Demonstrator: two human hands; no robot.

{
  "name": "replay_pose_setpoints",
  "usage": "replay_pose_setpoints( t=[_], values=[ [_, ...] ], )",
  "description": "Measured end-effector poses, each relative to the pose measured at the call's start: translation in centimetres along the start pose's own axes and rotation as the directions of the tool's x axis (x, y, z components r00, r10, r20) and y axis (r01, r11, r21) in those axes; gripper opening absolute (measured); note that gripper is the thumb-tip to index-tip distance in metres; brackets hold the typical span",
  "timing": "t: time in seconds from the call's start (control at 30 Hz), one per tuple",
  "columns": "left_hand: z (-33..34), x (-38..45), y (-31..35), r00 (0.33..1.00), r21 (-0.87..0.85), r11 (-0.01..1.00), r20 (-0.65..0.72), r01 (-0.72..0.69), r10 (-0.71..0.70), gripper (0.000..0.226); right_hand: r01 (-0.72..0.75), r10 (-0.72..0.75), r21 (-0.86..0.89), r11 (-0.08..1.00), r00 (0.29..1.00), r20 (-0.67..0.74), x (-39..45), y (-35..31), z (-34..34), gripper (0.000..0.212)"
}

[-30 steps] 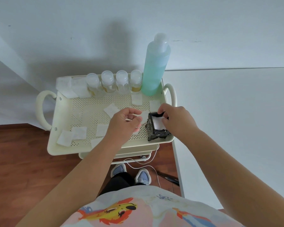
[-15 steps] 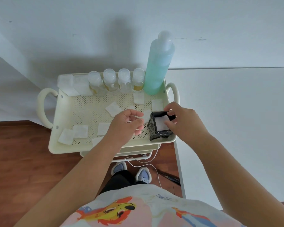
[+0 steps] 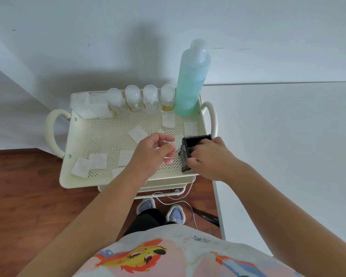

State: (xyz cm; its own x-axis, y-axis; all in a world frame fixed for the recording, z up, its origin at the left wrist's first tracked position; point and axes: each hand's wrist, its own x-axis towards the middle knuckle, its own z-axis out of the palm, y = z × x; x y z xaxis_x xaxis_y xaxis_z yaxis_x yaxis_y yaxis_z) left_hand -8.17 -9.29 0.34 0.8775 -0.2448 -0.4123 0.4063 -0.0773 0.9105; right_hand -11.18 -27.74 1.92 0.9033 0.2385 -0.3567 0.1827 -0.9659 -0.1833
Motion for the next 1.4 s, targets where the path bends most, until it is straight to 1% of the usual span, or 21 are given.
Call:
replay_pose_setpoints(
  t=[0.07,0.17,0.33,0.4,0.47,0.5,0.53,0.57,0.63,0.67,0.7,0.77,0.83,0.93,1.0,1.1,1.17,1.2,1.27,1.33,1.4],
  values=[
    [-0.2,-0.1,-0.1,1.0,0.003,1.0,-0.008,0.004,-0.004,0.012,0.015,-0.014,-0.013,1.0,0.999,0.051,0.1,0.1,0.4,0.049],
    [-0.5,-0.3,-0.2,1.0,0.008,1.0,-0.02,0.007,-0.007,0.012,0.019,-0.014,-0.04,0.999,0.993,0.118,0.6,0.2,0.7,0.052],
    [-0.7,-0.3,-0.5,1.0,-0.002,1.0,-0.016,0.013,-0.013,0.012,0.011,0.017,-0.154,0.988,0.983,0.181,0.9,0.0,0.1,0.043],
    [-1.1,-0.2,-0.7,1.0,-0.001,1.0,-0.019,0.009,-0.009,0.012,0.009,0.016,-0.144,0.99,0.985,0.174,0.5,0.1,-0.8,0.036],
    [-1.9,0.0,-0.9,0.999,0.037,0.999,-0.042,-0.003,0.005,0.012,-0.023,0.025,-0.022,0.999,0.99,0.138,-0.2,0.3,-2.4,0.03],
    [-2.4,0.0,-1.1,0.998,0.067,0.998,-0.064,-0.009,0.013,0.012,-0.032,0.027,0.05,0.998,0.995,0.098,-0.5,0.4,-3.4,0.026],
    [-3.0,0.1,-1.4,0.996,0.104,0.995,-0.093,-0.01,0.02,0.013,-0.023,0.02,0.111,0.994,0.999,0.033,-0.7,0.6,-4.3,0.022],
    [-3.6,0.3,-1.8,0.992,0.154,0.988,-0.124,-0.005,0.025,0.013,-0.009,0.017,0.156,0.988,0.998,-0.054,-0.5,0.8,-5.2,0.022],
    [-4.6,0.6,-2.6,0.985,0.301,0.953,-0.17,0.013,0.041,0.014,0.007,0.043,0.235,0.972,0.977,-0.207,1.1,1.1,-6.7,0.024],
    [-5.0,0.9,-3.1,0.984,0.383,0.923,-0.171,0.018,0.051,0.014,-0.006,0.071,0.275,0.961,0.972,-0.225,2.7,1.3,-7.1,0.025],
    [-5.1,1.3,-3.5,0.986,0.466,0.885,-0.156,0.015,0.065,0.015,-0.027,0.089,0.288,0.957,0.975,-0.203,4.7,1.5,-7.3,0.027],
    [-4.8,2.3,-4.5,0.991,0.619,0.785,-0.081,-0.032,0.105,0.018,-0.061,0.079,0.191,0.98,0.993,-0.085,8.8,1.7,-6.7,0.031],
    [-3.9,3.3,-5.5,0.99,0.734,0.671,0.008,-0.103,0.143,0.021,-0.058,0.057,0.014,0.998,0.996,0.069,12.0,1.6,-5.4,0.036],
    [-2.9,4.6,-6.5,0.983,0.83,0.539,0.056,-0.142,0.173,0.024,0.052,0.024,-0.278,0.959,0.964,0.266,14.9,2.3,-2.9,0.037],
    [-2.7,5.1,-6.9,0.981,0.863,0.486,0.049,-0.136,0.187,0.025,0.075,0.043,-0.367,0.927,0.952,0.303,15.7,3.0,-1.8,0.034],
    [-2.5,5.4,-7.5,0.977,0.895,0.425,0.05,-0.137,0.208,0.025,0.043,0.064,-0.389,0.92,0.964,0.259,16.3,3.5,-1.0,0.041],
    [-2.2,5.5,-7.7,0.974,0.904,0.404,0.053,-0.14,0.219,0.025,-0.02,0.108,-0.331,0.943,0.962,0.249,16.6,3.7,-0.8,0.048],
    [-2.1,5.6,-7.7,0.976,0.901,0.413,0.047,-0.134,0.213,0.026,-0.04,0.126,-0.313,0.949,0.958,0.259,16.7,3.9,-0.7,0.051],
    [-1.9,5.5,-7.6,0.98,0.885,0.45,0.033,-0.12,0.197,0.032,-0.033,0.136,-0.337,0.941,0.949,0.285,16.9,4.0,-0.5,0.052],
    [-1.6,5.5,-7.6,0.983,0.865,0.491,0.017,-0.107,0.183,0.042,-0.015,0.127,-0.363,0.932,0.95,0.286,16.9,3.9,-0.1,0.048],
    [-1.3,5.5,-7.5,0.989,0.841,0.535,-0.003,-0.078,0.15,0.045,-0.002,0.116,-0.38,0.925,0.954,0.278,16.9,3.9,0.1,0.038]
  ],
)
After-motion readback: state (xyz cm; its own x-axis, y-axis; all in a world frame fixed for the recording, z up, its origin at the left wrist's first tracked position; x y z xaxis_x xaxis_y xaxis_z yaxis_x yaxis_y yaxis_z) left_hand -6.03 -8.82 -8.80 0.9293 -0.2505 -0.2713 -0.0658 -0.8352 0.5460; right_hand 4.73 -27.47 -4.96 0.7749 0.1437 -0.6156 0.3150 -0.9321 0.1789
